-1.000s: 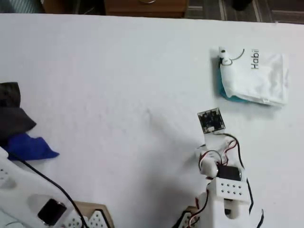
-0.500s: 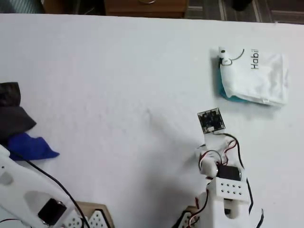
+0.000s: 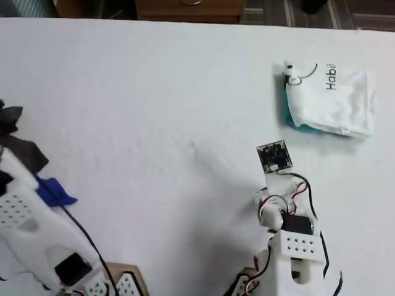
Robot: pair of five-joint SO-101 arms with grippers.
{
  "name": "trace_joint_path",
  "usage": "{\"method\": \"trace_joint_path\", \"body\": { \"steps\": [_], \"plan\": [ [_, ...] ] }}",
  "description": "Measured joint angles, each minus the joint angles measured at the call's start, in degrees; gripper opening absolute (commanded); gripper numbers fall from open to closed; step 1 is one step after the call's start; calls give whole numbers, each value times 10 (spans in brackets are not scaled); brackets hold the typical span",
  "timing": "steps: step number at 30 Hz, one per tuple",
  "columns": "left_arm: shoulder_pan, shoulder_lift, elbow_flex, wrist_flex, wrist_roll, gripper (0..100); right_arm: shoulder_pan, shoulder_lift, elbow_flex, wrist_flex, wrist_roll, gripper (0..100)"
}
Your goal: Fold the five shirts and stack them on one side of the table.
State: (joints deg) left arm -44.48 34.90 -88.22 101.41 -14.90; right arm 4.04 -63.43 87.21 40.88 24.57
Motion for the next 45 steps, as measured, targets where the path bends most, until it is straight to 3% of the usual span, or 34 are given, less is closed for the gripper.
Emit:
{"method": "trace_joint_path", "body": {
  "steps": [15, 20, 26, 36, 42, 45],
  "plan": [
    [415, -259, -14, 0, -2, 26, 0, 0, 0, -11, 0, 28],
    [491, -271, -13, -4, -2, 26, 0, 0, 0, -11, 0, 28],
    [476, -240, 76, 0, -2, 26, 0, 0, 0, -11, 0, 28],
    [314, -106, 316, -1, -2, 26, 0, 0, 0, -11, 0, 33],
    [219, -33, 338, -4, -1, 26, -11, 0, -10, 11, 0, 219],
    [180, -5, 338, -11, -1, 26, -55, 0, -60, 74, 0, 220]
  ]
}}
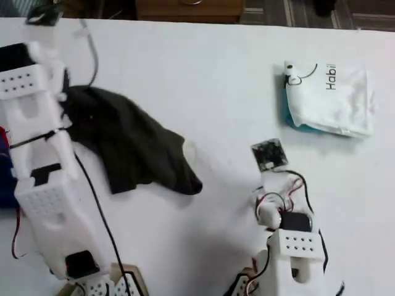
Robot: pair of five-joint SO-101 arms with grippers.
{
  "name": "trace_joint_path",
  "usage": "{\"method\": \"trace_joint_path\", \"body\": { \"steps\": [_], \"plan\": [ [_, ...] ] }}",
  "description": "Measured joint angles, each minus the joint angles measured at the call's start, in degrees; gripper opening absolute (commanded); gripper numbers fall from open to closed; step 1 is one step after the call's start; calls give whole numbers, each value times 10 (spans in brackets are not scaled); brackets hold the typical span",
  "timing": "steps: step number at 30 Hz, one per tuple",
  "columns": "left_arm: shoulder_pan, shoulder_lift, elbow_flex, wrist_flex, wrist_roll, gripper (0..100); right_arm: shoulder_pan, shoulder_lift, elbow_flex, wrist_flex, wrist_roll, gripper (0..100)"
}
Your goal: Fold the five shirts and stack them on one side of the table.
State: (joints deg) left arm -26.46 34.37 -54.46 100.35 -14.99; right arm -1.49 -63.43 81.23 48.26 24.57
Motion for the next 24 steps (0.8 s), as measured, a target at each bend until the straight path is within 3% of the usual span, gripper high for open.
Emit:
{"method": "trace_joint_path", "body": {
  "steps": [7, 9, 13, 19, 24],
  "plan": [
    [-21, 33, 0, -1, 0, 33, -150, 27, -177, 146, -5, 209],
    [-21, 33, 0, -1, 0, 79, -180, 67, -229, 160, -31, 229],
    [-21, 33, -1, -1, 0, 216, -244, 196, -332, 169, -85, 278],
    [-50, 33, -55, -1, 0, 210, -354, 413, -458, 178, -119, 279],
    [-99, 32, -90, 5, 0, 211, -396, 556, -540, 178, -119, 279]
  ]
}}
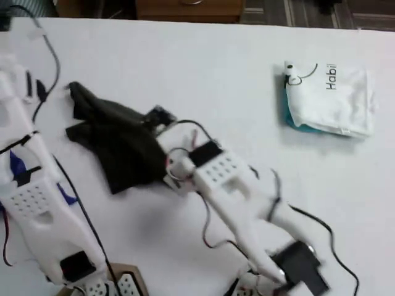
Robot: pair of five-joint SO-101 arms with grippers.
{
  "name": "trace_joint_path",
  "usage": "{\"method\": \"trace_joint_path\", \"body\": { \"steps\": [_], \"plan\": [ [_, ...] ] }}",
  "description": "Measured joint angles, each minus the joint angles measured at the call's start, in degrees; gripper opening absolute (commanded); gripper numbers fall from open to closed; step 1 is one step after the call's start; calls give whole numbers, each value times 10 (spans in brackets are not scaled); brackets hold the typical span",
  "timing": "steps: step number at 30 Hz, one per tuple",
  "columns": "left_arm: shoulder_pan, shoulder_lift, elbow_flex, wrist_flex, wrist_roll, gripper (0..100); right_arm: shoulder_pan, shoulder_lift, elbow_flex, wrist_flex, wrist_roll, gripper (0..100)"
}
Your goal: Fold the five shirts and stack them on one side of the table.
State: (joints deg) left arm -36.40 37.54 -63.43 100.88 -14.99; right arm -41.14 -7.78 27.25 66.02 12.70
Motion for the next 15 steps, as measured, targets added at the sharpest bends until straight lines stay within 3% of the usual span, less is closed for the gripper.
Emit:
{"method": "trace_joint_path", "body": {
  "steps": [8, 10, 12, 15],
  "plan": [
    [-78, -5, -3, 3, 0, 211, -13, 203, -98, -16, 0, 269],
    [-91, -6, -3, 3, 0, 211, -8, 250, -120, -16, 0, 183],
    [-100, -7, -3, 3, 0, 211, 8, 276, -146, -7, 0, 10],
    [-101, -7, -3, 3, 0, 211, 52, 295, -191, 15, -3, 32]
  ]
}}
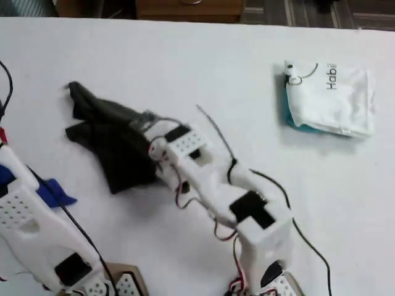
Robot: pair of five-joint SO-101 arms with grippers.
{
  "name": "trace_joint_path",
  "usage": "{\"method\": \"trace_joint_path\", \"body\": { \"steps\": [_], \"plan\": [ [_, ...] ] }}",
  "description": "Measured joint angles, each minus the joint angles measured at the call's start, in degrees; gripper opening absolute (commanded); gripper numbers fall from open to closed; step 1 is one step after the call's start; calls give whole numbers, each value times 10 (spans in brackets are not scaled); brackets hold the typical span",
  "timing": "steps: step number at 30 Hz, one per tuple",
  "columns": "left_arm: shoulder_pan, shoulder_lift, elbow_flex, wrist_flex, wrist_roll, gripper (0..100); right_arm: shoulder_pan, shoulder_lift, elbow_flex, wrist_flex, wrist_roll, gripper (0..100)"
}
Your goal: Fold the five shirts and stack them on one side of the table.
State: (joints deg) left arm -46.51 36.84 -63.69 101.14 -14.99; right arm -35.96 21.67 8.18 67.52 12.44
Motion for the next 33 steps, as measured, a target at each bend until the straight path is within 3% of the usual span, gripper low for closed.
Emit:
{"method": "trace_joint_path", "body": {
  "steps": [5, 13, 18, 22, 24, 33],
  "plan": [
    [0, 0, 0, 0, 0, 211, 102, 4, -84, 61, 4, 19],
    [1, 0, 0, 2, -1, 211, 246, -9, -313, 130, 149, 19],
    [1, 0, 0, 2, -1, 211, 306, -9, -410, 111, 178, 75],
    [1, 0, 0, 2, -1, 211, 323, 10, -429, 103, 179, 276],
    [1, 0, 0, 2, -1, 211, 324, 21, -429, 104, 163, 330],
    [1, 0, 0, 2, -1, 211, 290, 16, -435, 213, 135, 325]
  ]
}}
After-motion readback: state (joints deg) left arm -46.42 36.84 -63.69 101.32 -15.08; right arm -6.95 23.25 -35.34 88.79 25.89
